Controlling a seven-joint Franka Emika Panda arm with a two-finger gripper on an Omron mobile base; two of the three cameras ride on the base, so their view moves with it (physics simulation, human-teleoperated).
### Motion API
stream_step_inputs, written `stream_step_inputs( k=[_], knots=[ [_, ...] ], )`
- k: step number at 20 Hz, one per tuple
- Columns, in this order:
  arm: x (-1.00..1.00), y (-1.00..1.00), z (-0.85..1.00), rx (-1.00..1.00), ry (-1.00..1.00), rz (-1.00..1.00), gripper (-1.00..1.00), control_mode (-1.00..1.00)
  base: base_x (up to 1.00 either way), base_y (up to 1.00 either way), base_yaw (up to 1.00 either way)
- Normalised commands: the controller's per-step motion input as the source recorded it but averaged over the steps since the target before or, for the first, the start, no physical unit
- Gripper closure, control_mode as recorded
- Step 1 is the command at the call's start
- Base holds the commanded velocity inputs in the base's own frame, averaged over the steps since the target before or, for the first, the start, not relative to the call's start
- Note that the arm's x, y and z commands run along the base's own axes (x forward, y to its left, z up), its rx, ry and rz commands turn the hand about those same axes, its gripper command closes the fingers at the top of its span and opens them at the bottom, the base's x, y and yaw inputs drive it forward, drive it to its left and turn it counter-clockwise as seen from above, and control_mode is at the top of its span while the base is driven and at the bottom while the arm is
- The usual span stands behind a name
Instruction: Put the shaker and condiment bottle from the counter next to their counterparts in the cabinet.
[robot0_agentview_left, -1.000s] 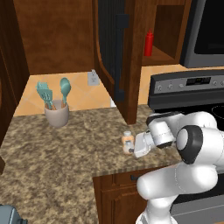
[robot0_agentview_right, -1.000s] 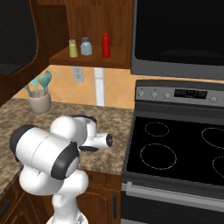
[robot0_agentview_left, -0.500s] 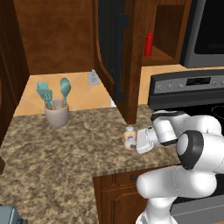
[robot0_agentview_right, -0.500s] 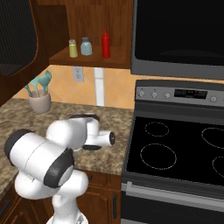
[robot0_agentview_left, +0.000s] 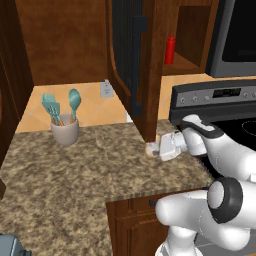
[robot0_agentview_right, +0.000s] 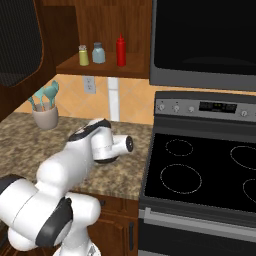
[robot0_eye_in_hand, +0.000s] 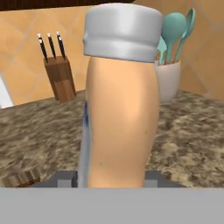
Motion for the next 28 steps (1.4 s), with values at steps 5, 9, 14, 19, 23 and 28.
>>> stream_step_inputs(
  k=[5,9,14,19,23,28],
  knots=[
    [-0.19,-0.36,0.51,0.02,0.0,-0.15,1.0,-1.0,0.0,0.0,0.0],
    [-0.18,-0.47,0.56,0.0,0.0,-0.22,1.0,-1.0,0.0,0.0,0.0],
    [-0.07,-0.47,0.63,0.0,0.0,-0.27,1.0,-1.0,0.0,0.0,0.0],
    [-0.02,-0.24,0.78,-0.04,-0.04,-0.24,1.0,-1.0,0.0,0.0,0.0],
    [0.0,-0.07,0.76,-0.08,-0.07,-0.21,1.0,-1.0,0.0,0.0,0.0],
    [-0.2,-0.15,0.78,-0.05,-0.06,-0.2,1.0,-1.0,0.0,0.0,0.0]
  ],
)
